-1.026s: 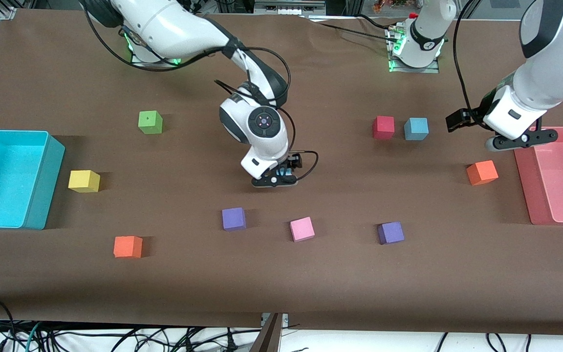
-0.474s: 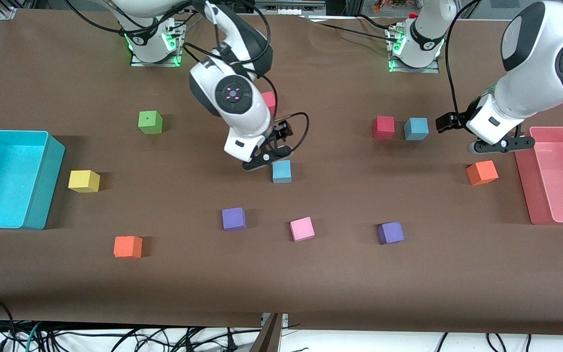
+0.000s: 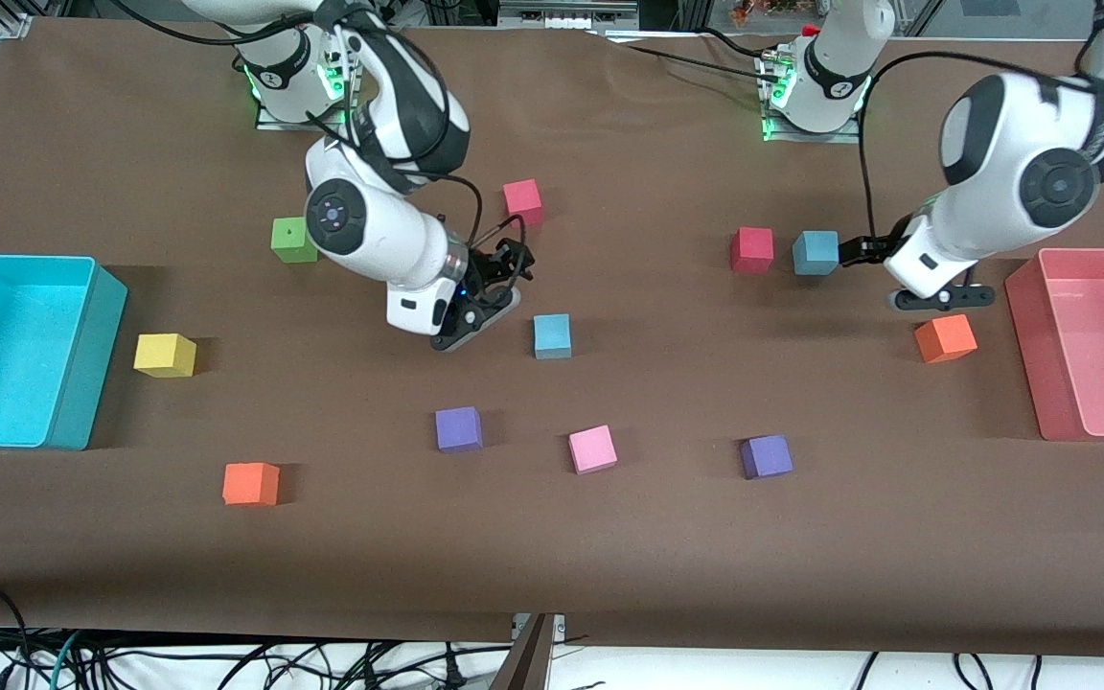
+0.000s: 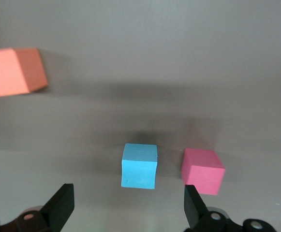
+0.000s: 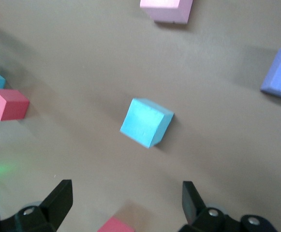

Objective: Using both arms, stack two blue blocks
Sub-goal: 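Grasp the second light-blue cube with the left gripper while the right gripper hovers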

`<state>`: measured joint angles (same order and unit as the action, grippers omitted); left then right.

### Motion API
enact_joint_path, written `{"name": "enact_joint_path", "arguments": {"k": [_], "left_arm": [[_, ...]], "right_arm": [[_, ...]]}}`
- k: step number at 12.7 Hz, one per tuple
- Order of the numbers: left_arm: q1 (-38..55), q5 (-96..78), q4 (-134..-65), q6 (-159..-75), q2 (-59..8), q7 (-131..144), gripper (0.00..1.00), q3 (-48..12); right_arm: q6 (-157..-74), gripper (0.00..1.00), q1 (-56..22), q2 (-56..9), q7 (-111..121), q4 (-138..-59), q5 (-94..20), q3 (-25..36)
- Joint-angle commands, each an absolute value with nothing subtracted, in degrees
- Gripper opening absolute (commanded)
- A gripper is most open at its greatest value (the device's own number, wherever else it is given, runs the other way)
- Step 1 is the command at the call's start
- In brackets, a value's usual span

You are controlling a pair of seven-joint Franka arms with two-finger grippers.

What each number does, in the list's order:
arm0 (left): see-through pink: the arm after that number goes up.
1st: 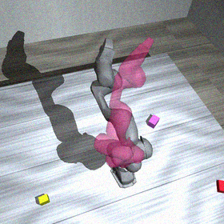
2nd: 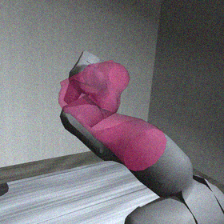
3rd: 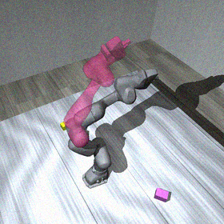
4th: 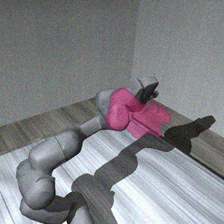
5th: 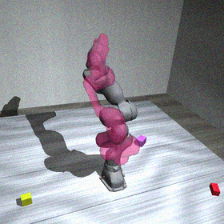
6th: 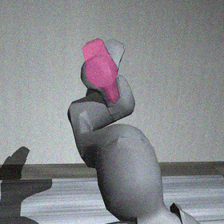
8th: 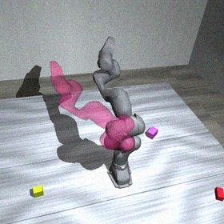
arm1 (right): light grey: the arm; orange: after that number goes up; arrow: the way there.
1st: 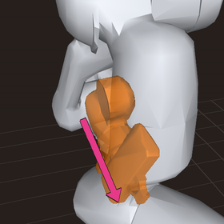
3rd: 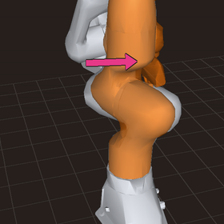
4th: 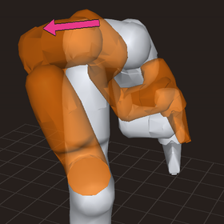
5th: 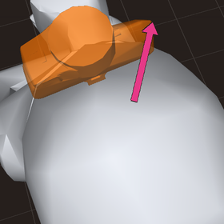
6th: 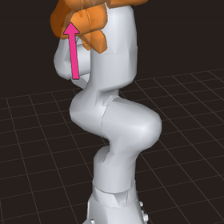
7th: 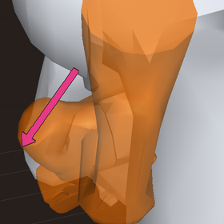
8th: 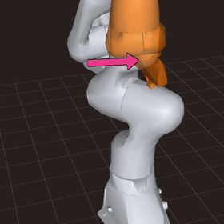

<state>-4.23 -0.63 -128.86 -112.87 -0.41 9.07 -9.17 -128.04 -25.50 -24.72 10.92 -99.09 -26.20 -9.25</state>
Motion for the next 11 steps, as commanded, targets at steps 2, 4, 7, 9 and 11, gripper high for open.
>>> {"name": "enact_joint_path", "arguments": {"k": [2, 4, 7, 9, 11], "left_arm": [[-4.6, 0.9, -143.0, -126.3, 1.4, 7.8, 1.0, -9.4], [-4.7, 0.4, -147.8, -133.7, 1.1, 7.9, 1.0, -9.4], [-4.6, 0.4, -149.9, -138.1, -0.6, 7.8, 1.0, -9.4], [-4.6, 0.4, -151.4, -142.3, -2.3, 7.9, 1.0, -9.5], [-4.1, 0.4, -151.4, -142.4, -2.8, 7.9, 1.0, -9.5]], "right_arm": [[-141.2, 1.0, -24.9, -21.5, 30.1, -111.4, -42.0, -9.8], [-148.0, 1.0, -25.1, -22.1, 41.4, -115.1, -52.0, -11.7], [-156.8, 1.0, -25.8, -25.3, 55.1, -117.2, -61.0, -13.4], [-158.6, 1.0, -26.6, -27.0, 65.3, -117.1, -70.0, -13.7], [-161.5, 1.0, -27.7, -29.3, 79.6, -116.5, -83.0, -13.7]]}}
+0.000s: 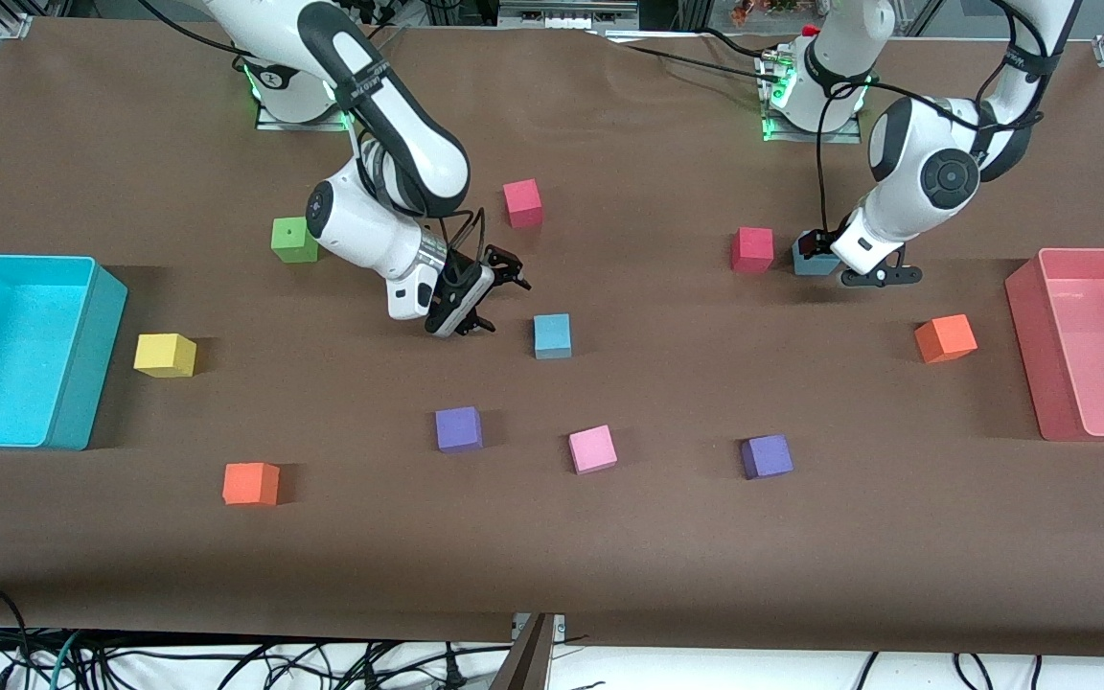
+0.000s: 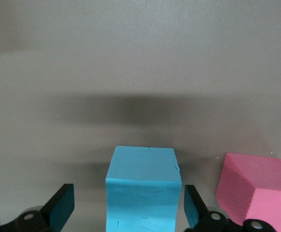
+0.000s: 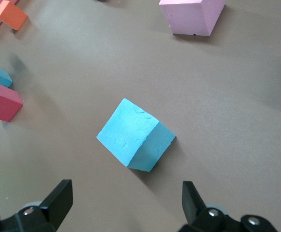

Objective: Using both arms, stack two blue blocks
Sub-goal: 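Grasp the second light-blue cube with the left gripper while the right gripper hovers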

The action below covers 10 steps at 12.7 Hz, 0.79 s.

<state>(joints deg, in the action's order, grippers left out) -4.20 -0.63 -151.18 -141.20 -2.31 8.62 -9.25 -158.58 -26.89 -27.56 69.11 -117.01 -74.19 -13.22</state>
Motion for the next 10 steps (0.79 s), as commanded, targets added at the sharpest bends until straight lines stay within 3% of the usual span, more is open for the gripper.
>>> {"name": "enact_joint_path", "arguments": {"k": [1, 4, 5, 7, 8, 10], "left_arm": [[-4.0, 0.4, -151.4, -142.6, -3.0, 7.9, 1.0, -9.5], [-4.0, 0.4, -151.4, -144.5, -5.0, 7.9, 1.0, -9.5], [-4.0, 0.4, -151.4, -144.7, -5.7, 7.9, 0.95, -9.5], [-3.9, 0.4, -151.3, -144.2, -5.7, 8.0, 0.12, -9.5], [-3.9, 0.4, -151.0, -143.4, -5.4, 8.2, 0.0, -9.5], [-3.8, 0.6, -149.5, -141.1, -2.9, 8.1, 0.0, -9.6]], "right_arm": [[-161.9, 1.0, -27.9, -30.5, 88.5, -115.7, -90.8, -13.7], [-161.4, 1.0, -28.6, -34.2, 113.0, -112.3, -111.5, -13.7], [-160.9, 1.0, -29.1, -35.1, 117.9, -111.4, -115.1, -13.7], [-157.3, 1.0, -29.4, -36.1, 123.6, -111.3, -116.5, -12.7], [-156.3, 1.0, -29.4, -36.5, 124.5, -111.2, -116.5, -12.3], [-155.9, 1.0, -29.4, -37.4, 124.9, -109.8, -116.5, -12.3]]}}
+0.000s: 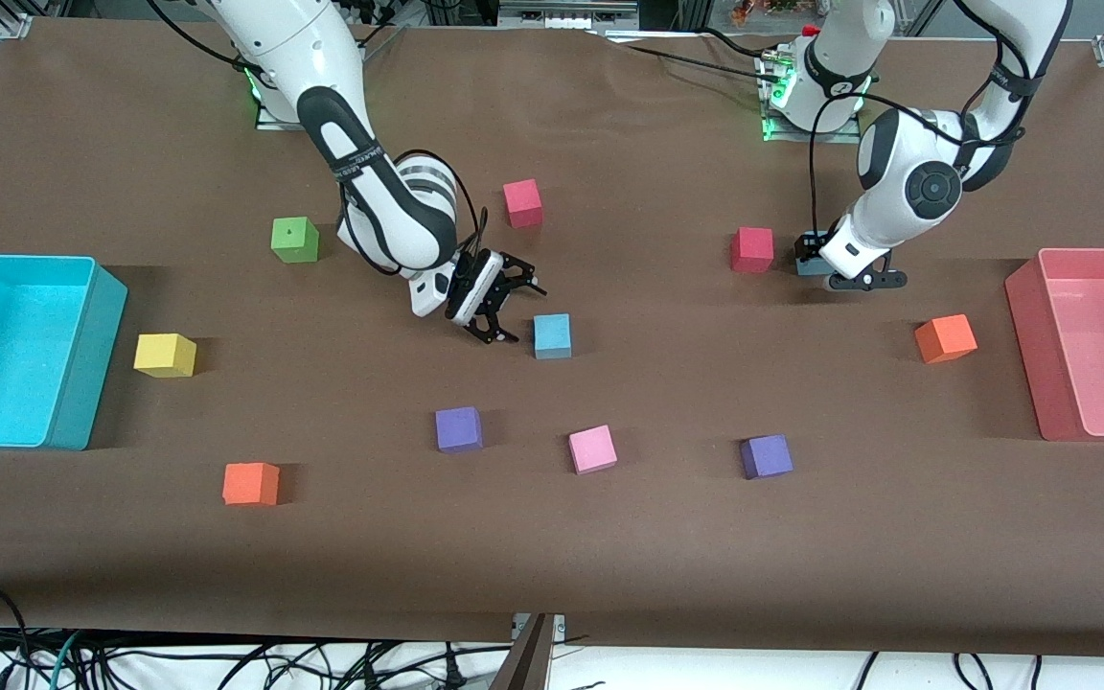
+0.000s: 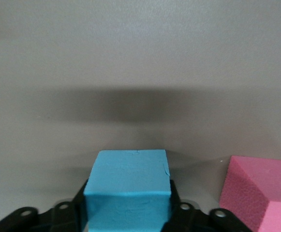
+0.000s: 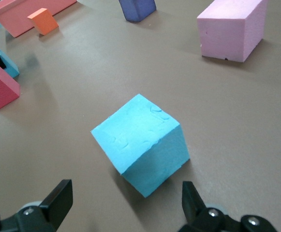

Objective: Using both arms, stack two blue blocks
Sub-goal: 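Carry the held cube over the placed cube while the right gripper steadies it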

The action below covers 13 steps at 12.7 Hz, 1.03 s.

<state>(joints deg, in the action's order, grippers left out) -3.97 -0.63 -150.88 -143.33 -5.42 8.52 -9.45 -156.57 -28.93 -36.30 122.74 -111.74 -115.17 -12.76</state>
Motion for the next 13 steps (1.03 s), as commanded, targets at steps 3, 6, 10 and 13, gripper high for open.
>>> {"name": "enact_joint_path", "arguments": {"k": [3, 6, 10, 13], "left_arm": [[-2.2, -0.2, -136.6, -125.0, -0.6, 8.2, 0.0, -10.1], [3.1, -2.7, -117.8, -112.8, -4.7, 9.4, 0.0, -11.9], [15.3, -3.0, -103.0, -112.1, -16.6, 24.1, 0.0, -12.0], [24.0, -3.2, -91.4, -112.0, -27.2, 38.7, 0.0, -11.9]], "right_arm": [[-155.9, 1.0, -29.7, -38.4, 125.7, -109.7, -116.5, -12.3], [-155.8, 1.0, -29.7, -38.5, 125.7, -109.7, -116.5, -12.0], [-155.8, 1.0, -29.8, -38.6, 125.7, -109.7, -116.5, -12.0], [-155.8, 1.0, -29.8, -38.8, 125.7, -109.4, -116.5, -12.0]]}}
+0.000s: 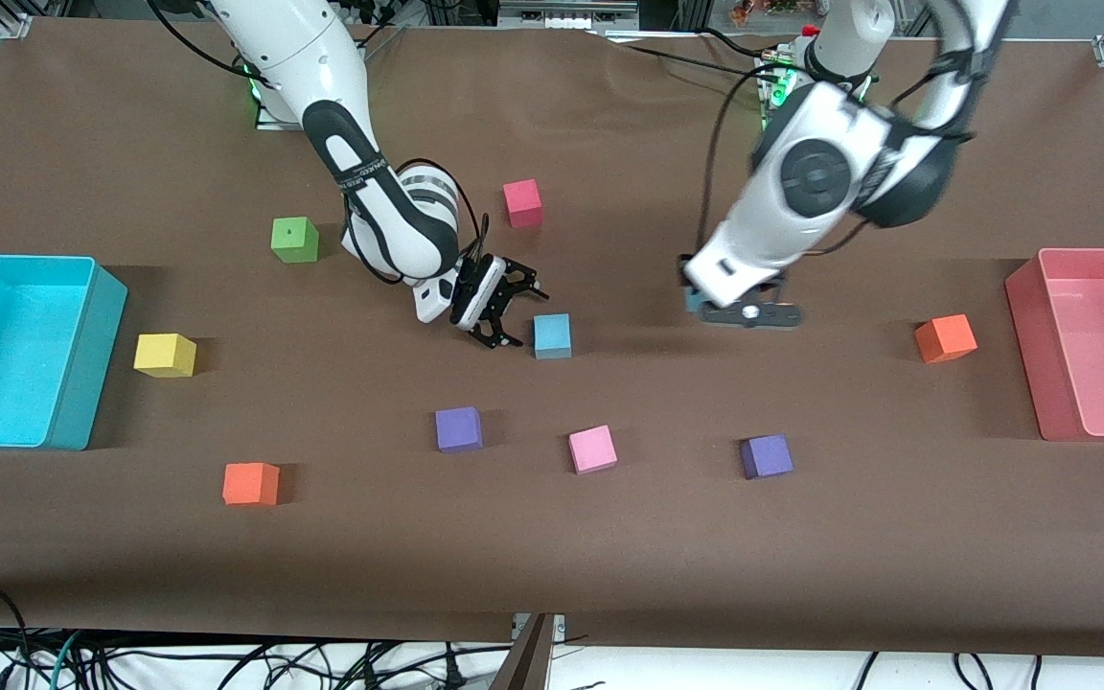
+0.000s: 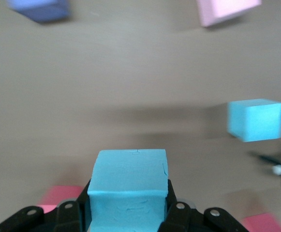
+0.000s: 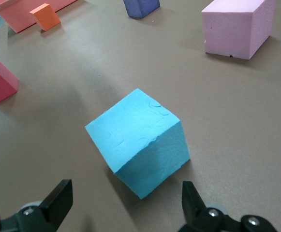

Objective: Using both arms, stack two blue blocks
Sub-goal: 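Carry the held cube over the placed cube while the right gripper steadies it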

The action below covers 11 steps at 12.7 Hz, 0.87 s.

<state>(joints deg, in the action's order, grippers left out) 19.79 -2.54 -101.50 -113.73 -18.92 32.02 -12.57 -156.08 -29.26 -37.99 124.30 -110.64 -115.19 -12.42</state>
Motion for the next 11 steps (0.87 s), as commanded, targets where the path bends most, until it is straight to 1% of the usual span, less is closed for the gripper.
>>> {"name": "enact_joint_path", "arguments": {"k": [1, 4, 6, 11], "left_arm": [[26.8, -3.1, -88.0, -112.1, -30.5, 42.9, 0.0, -11.4], [33.5, -4.7, -77.7, -112.4, -38.8, 51.6, 0.0, -9.0], [36.6, -7.0, -73.8, -112.5, -42.0, 54.0, 0.0, -6.4], [38.2, -7.2, -73.1, -117.2, -45.5, 57.1, 0.0, -6.1]], "right_arm": [[-155.8, 1.0, -29.8, -38.9, 125.7, -109.2, -116.5, -12.0], [-155.8, 1.0, -29.8, -39.1, 126.3, -108.9, -116.2, -12.0], [-155.8, 1.0, -29.8, -39.4, 126.7, -108.8, -116.2, -12.0], [-155.8, 1.0, -29.8, -39.5, 126.7, -108.8, -116.3, -12.0]]}}
